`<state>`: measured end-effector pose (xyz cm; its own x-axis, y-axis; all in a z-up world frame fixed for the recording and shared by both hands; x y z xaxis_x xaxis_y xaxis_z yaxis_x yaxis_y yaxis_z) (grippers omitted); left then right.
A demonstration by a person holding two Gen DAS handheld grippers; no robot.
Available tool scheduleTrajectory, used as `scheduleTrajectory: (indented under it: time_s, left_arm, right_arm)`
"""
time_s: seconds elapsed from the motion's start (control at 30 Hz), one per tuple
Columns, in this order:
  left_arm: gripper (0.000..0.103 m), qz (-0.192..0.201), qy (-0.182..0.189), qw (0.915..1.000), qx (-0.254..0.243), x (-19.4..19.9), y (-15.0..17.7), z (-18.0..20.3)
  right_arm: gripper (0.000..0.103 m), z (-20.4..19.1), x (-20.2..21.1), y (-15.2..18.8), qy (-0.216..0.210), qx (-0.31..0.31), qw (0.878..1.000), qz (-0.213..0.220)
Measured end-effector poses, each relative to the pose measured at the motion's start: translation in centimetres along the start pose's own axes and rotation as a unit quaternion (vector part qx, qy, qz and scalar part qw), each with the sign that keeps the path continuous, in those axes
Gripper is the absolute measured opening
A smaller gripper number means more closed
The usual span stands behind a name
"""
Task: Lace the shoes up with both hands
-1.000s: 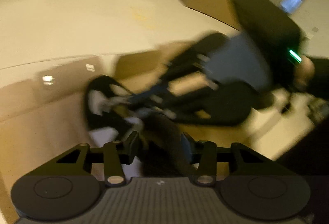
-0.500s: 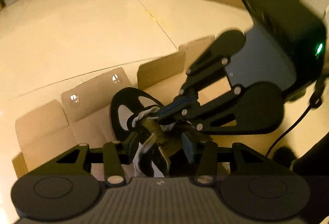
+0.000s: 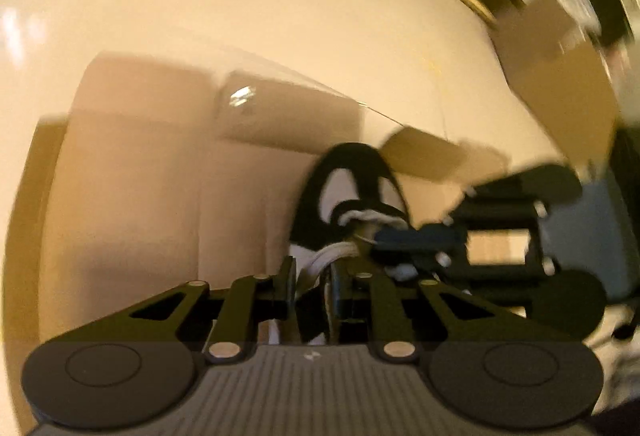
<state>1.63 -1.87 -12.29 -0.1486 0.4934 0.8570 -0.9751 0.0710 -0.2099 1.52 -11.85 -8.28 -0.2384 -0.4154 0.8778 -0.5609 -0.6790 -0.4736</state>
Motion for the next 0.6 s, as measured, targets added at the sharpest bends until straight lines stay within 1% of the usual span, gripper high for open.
scheduleTrajectory:
  time_s: [0.1, 0.2, 0.27, 0.33, 0.47, 0.6]
  left_arm:
    - [0.018, 0.000, 0.008, 0.9998, 0.020, 0.3, -0.1, -1.0]
    - [0.020, 0.003, 0.009, 0.9997, 0.021, 0.4, 0.0, -1.6]
    - [0.021, 0.005, 0.006, 0.9999, 0.014, 0.6, 0.0, -1.1]
    - [0.023, 0.010, -0.005, 0.9999, -0.004, 0.8, 0.2, -0.4]
    - [0.023, 0.024, -0.034, 0.9972, -0.062, 0.2, 0.6, 0.9]
    - [0.023, 0.018, -0.048, 0.9940, -0.097, -0.6, 1.1, 1.6]
  right_arm:
    - [0.002, -0.3, 0.1, -0.5, -0.002, 0.004, 1.000, 0.002]
    - [0.002, -0.6, -0.5, -1.0, 0.006, 0.014, 1.000, -0.020]
    - [0.002, -0.8, -0.6, -1.1, 0.011, 0.019, 0.999, -0.029]
    - [0.002, -0.9, -0.8, -1.3, 0.011, 0.023, 0.999, -0.032]
    - [0.002, -0.8, -1.0, -1.3, 0.006, 0.022, 0.999, -0.035]
    - [0.002, -0.6, -1.4, -1.0, 0.010, 0.022, 0.999, -0.043]
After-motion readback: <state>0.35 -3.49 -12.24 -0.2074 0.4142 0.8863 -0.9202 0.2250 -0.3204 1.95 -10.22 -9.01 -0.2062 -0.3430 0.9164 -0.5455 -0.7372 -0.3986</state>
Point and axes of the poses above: each gripper's, at about its wrist camera, not at the fingertips, and x roughly against the way its jaws point, z to its right, y to its underside, the point moved 9 cm from there along -x, roughly the way its jaws point, and after that the axes turned 8 degrees about -z, right-handed, at the moved point
